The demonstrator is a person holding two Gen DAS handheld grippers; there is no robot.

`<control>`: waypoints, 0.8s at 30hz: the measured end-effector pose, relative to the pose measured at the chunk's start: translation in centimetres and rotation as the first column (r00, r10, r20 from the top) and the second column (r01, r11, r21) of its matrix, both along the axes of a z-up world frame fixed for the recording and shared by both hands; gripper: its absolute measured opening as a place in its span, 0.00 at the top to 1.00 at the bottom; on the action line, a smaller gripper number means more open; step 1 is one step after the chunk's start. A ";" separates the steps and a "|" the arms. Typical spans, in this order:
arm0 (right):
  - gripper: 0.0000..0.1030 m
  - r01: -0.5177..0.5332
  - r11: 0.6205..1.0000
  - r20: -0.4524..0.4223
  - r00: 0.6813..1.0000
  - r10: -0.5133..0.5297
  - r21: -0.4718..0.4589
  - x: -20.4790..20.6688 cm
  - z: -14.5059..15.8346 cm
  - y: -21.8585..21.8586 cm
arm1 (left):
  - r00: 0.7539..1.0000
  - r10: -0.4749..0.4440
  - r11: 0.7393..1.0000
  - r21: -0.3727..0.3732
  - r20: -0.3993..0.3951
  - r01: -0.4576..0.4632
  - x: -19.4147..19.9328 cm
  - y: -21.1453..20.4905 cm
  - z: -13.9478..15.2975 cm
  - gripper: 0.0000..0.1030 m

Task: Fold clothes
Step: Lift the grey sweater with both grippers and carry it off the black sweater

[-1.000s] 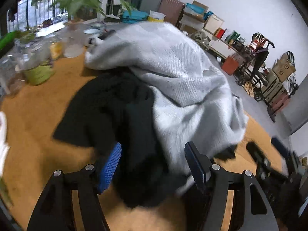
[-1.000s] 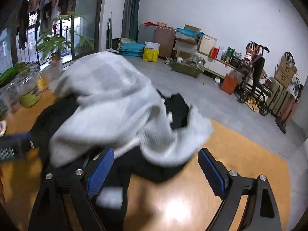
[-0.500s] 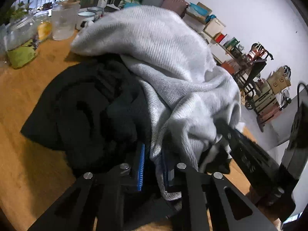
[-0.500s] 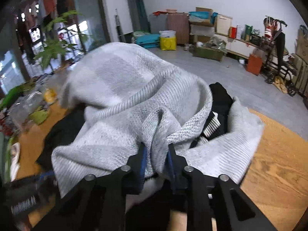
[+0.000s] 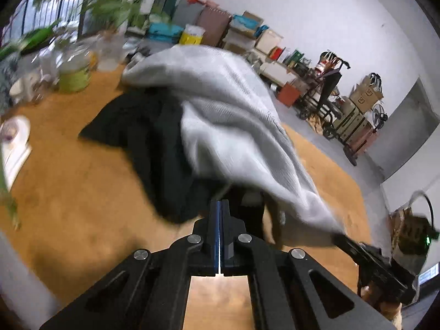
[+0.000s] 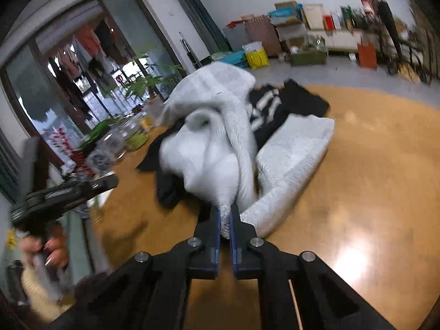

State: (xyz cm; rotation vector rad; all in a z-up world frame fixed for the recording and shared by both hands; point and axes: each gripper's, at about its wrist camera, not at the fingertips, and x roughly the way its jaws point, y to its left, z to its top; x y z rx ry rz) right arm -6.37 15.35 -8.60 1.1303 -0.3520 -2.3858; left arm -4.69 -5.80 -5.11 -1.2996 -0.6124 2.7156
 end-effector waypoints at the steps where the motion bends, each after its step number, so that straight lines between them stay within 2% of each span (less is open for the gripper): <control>1: 0.93 0.000 1.000 0.008 1.000 0.000 0.018 1.2 0.0 0.3 | 0.999 0.031 1.000 -0.005 0.022 -0.031 0.4 -0.7 -0.2 1.00; 2: 0.93 0.000 0.999 0.016 1.000 0.000 0.037 2.4 0.1 0.5 | 0.997 0.066 0.998 -0.010 0.045 -0.066 0.6 -1.3 -0.4 1.00; 3: 0.98 0.000 0.999 0.024 1.000 -0.001 0.055 3.6 0.1 0.8 | 0.993 0.091 0.996 0.000 0.074 -0.091 0.7 -1.8 -0.7 1.00; 5: 0.98 0.030 0.997 0.026 0.999 -0.032 0.066 4.1 0.5 1.7 | 0.985 0.113 0.991 0.063 0.130 -0.122 0.5 -2.6 -1.1 0.99; 6: 0.97 0.045 0.996 0.026 0.999 -0.047 0.072 4.4 0.7 2.1 | 0.983 0.114 0.987 0.099 0.142 -0.129 0.5 -3.0 -1.2 0.98; 8: 0.93 0.094 0.992 -0.006 0.996 -0.094 0.083 3.4 1.6 2.6 | 0.982 0.123 0.986 0.095 0.144 -0.137 0.0 -2.9 -1.0 0.91; 9: 0.86 0.101 0.990 -0.009 0.995 -0.101 0.093 2.7 1.5 2.3 | 0.981 0.127 0.986 0.086 0.143 -0.141 -0.3 -2.9 -0.9 0.76; 10: 0.53 0.109 0.989 -0.012 0.994 -0.108 0.104 1.9 1.4 2.1 | 0.981 0.132 0.987 0.075 0.140 -0.144 -0.3 -2.7 -0.9 0.55; 12: 0.27 0.123 0.985 -0.017 0.992 -0.122 0.125 0.4 1.3 1.6 | 0.982 0.134 0.986 0.083 0.130 -0.145 -1.1 -2.0 -1.1 0.36; 14: 0.24 0.138 0.980 -0.023 0.990 -0.136 0.146 -1.1 1.2 1.1 | 0.985 0.120 0.986 0.100 0.121 -0.133 -3.0 -1.3 -1.5 0.35; 16: 0.17 0.122 0.977 -0.004 0.992 -0.123 0.177 -2.8 -0.1 -0.2 | 0.987 0.108 0.988 0.094 0.121 -0.120 -5.3 -0.5 -1.9 0.35; 19: 0.17 0.100 0.967 0.028 0.994 -0.109 0.233 -5.2 -3.0 -2.1 | 0.987 0.102 0.993 0.051 0.122 -0.109 -9.2 0.9 -2.8 0.35; 21: 0.20 0.066 0.973 0.041 0.996 -0.077 0.220 -6.0 -4.4 -3.0 | 0.985 0.117 0.993 0.011 0.126 -0.119 -11.5 1.8 -3.7 0.35; 23: 0.49 0.026 0.984 0.050 0.998 -0.036 0.177 -6.4 -5.4 -3.8 | 0.983 0.130 0.991 -0.007 0.132 -0.130 -13.4 2.6 -4.7 0.37; 24: 0.71 0.007 0.988 0.053 0.998 -0.015 0.153 -6.3 -5.8 -4.2 | 0.983 0.132 0.991 -0.009 0.128 -0.132 -13.9 2.9 -5.2 0.59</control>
